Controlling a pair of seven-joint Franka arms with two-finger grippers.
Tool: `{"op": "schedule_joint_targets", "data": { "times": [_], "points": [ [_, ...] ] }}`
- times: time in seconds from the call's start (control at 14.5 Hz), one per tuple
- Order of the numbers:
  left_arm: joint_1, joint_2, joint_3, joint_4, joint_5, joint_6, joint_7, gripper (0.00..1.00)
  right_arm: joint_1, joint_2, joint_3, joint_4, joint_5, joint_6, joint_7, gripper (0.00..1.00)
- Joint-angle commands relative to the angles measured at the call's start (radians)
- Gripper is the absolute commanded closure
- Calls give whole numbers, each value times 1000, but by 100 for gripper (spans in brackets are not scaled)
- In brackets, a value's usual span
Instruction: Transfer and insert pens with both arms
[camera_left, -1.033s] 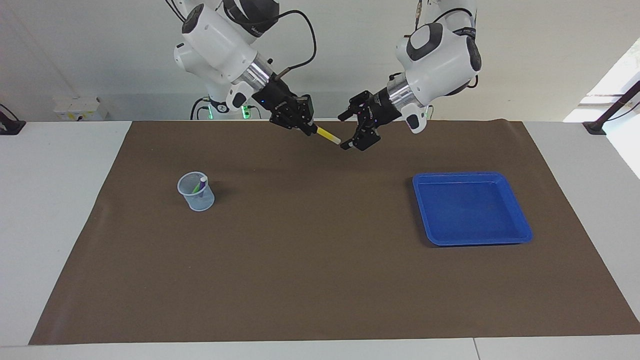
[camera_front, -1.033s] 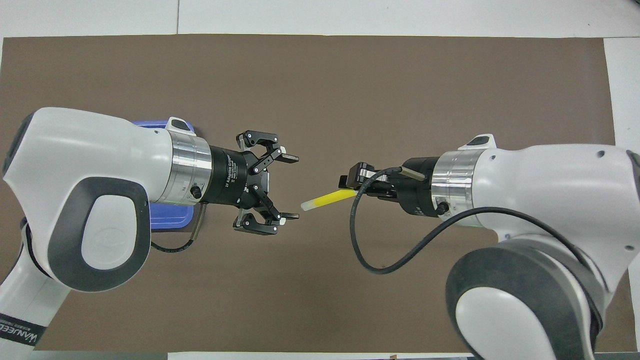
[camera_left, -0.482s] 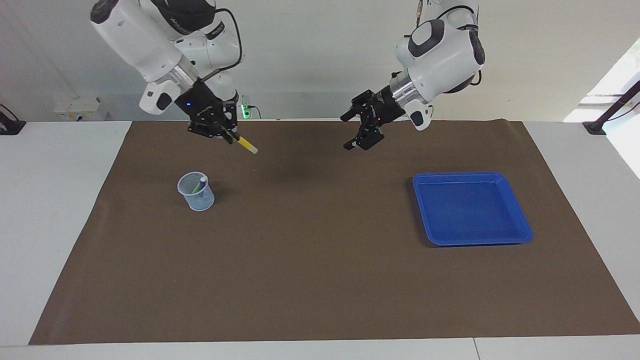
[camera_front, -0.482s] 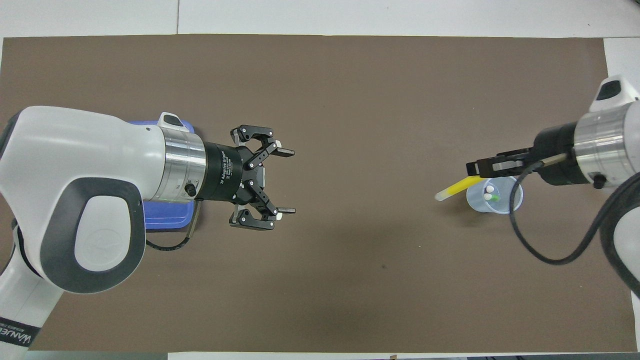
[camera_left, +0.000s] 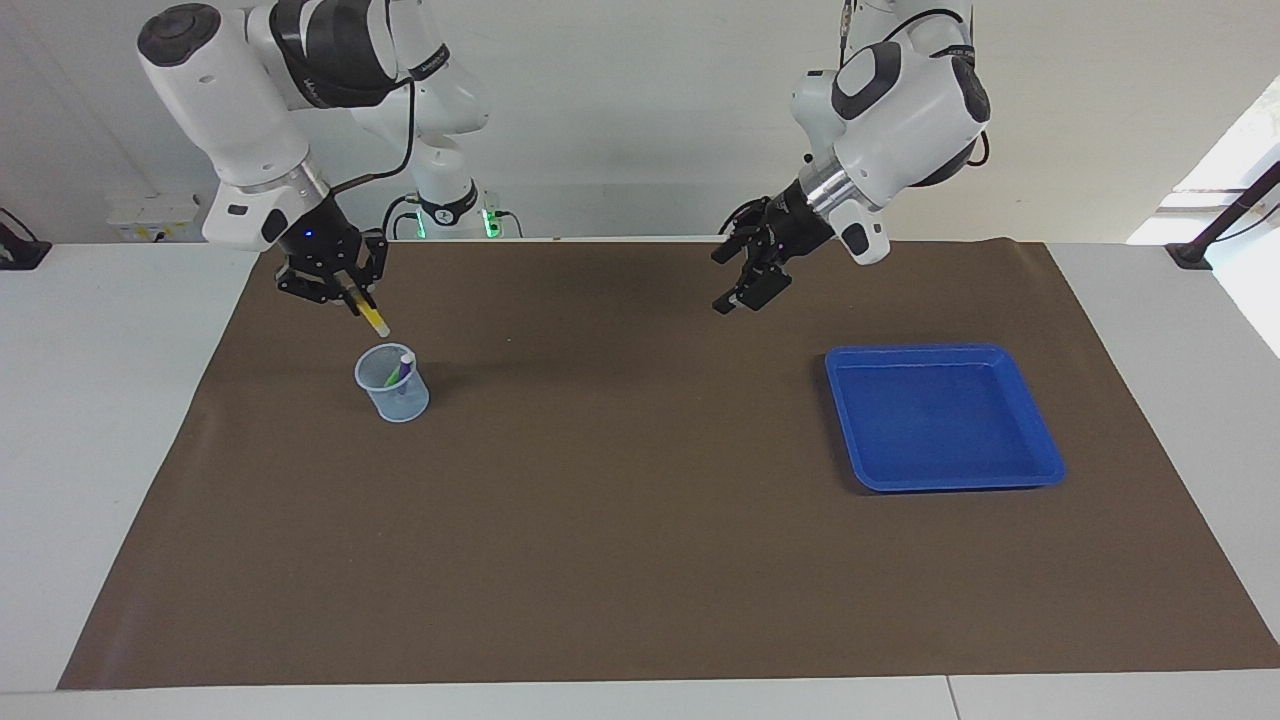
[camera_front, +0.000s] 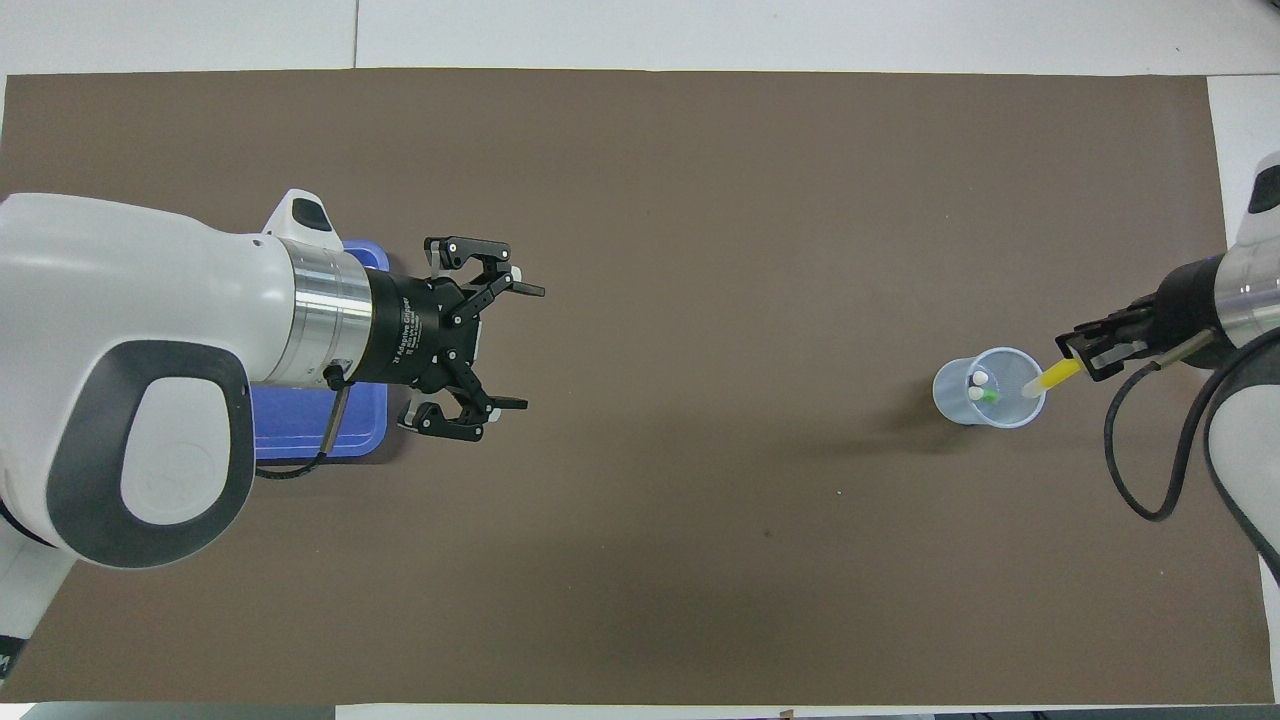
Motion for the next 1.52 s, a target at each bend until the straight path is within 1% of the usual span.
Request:
{"op": "schedule_joint_targets", "data": {
  "times": [0.0, 0.07, 0.14, 0.21, 0.41, 0.48, 0.55, 0.62, 0.69, 0.83, 0.96, 1.03, 1.1, 1.17, 1.31, 1.38, 1.45],
  "points": [
    [94, -17, -1, -1, 91, -148, 257, 0, -13, -53, 12, -160, -25, 156, -28, 100],
    [119, -18, 3, 0, 124, -191, 343, 0, -13, -39, 12, -189, -27, 213, -40, 100],
    [146, -18, 4, 2, 192, -228, 431, 0, -13, -12, 12, -203, -28, 244, -57, 100],
    [174, -21, 3, 12, 275, -260, 533, 0, -19, 5, 12, -205, -34, 246, -84, 100],
    [231, 2, 3, 83, 445, -331, 868, 0, -35, 8, 12, -208, -50, 241, -95, 100],
    [243, 6, 4, 104, 484, -345, 993, 0, -30, 7, 12, -209, -50, 232, -88, 92],
    [248, 8, 13, 139, 519, -363, 1098, 0, -29, 7, 12, -209, -50, 223, -77, 28],
    [246, 9, 29, 173, 565, -386, 1155, 0, -30, 8, 12, -202, -50, 214, -69, 0],
    [248, 11, 29, 212, 616, -414, 1207, 0, -36, 10, 12, -194, -50, 206, -68, 0],
    [249, 11, 32, 297, 670, -513, 1356, 0, -41, 8, 12, -179, -50, 198, -68, 0],
    [265, 11, 45, 376, 682, -621, 1480, 0, -30, 10, 12, -116, -57, 140, -40, 0],
    [265, 9, 55, 385, 682, -650, 1510, 0, -29, 11, 12, -78, -57, 101, 7, 0],
    [272, -3, 56, 370, 679, -653, 1524, 0, -29, 16, 12, -32, -57, 53, 77, 0],
    [286, -21, 58, 327, 679, -635, 1528, 0, -35, 19, 12, 11, -59, 2, 128, 0],
    [298, -58, 56, 231, 667, -531, 1515, 0, -39, 24, 12, 86, -72, -85, 152, 0],
    [298, -63, 56, 206, 665, -497, 1503, 0, -41, 27, 12, 123, -86, -110, 153, 0],
    [300, -57, 56, 204, 661, -479, 1493, 0, -44, 43, 12, 163, -86, -136, 155, 0]
  ]
}}
